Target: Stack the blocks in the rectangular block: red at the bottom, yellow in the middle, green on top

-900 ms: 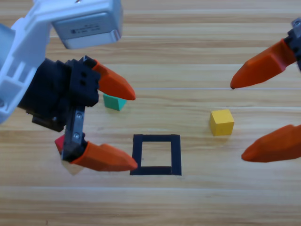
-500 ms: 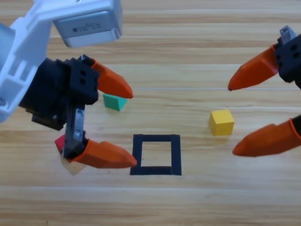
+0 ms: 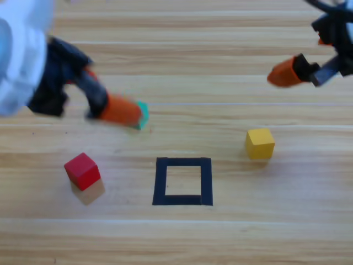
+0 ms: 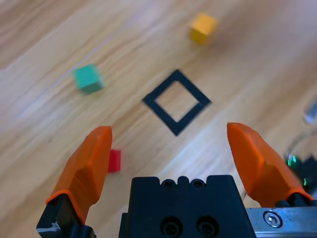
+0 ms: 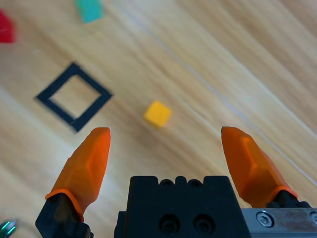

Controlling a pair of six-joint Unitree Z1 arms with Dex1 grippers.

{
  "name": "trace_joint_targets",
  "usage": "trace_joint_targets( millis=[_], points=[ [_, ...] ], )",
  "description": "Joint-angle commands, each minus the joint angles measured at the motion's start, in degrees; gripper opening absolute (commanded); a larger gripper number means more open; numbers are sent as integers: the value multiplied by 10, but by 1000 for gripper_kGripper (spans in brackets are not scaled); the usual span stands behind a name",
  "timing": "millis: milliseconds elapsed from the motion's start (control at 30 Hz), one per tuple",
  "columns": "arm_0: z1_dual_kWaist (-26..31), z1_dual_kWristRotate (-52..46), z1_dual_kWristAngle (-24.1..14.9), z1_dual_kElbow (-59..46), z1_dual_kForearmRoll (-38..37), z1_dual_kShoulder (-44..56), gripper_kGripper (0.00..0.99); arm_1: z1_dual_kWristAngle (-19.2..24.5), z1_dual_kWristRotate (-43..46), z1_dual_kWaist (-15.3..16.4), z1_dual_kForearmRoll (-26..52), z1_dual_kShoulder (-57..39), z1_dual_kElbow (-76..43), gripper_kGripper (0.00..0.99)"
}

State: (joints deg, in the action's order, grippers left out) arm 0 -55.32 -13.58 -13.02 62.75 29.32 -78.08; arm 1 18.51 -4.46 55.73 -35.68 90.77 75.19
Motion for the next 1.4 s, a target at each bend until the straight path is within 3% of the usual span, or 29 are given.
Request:
trace_joint_targets(
  millis=[33,167,333,500,633,800,1033,1400],
  points=[
    [-8,-197,-99,-39,41,43,973,42,-91,10,14,83,-15,986],
    [-7,-313,-123,-37,92,23,979,64,-214,6,8,116,-15,990],
    [-1,-407,-119,1,148,-53,977,67,-289,3,-30,186,36,990],
    [0,-545,-97,136,268,-204,977,82,-356,-1,-78,229,80,990],
    [40,-593,-47,199,312,-284,980,68,-371,-19,-132,281,144,990],
    [96,-616,-1,194,312,-290,960,28,-376,-52,-141,332,178,990],
    [159,-660,20,187,304,-295,959,8,-371,-69,-141,370,194,990],
    [198,-710,84,134,232,-328,962,-27,-346,-106,-141,401,194,988]
  ],
)
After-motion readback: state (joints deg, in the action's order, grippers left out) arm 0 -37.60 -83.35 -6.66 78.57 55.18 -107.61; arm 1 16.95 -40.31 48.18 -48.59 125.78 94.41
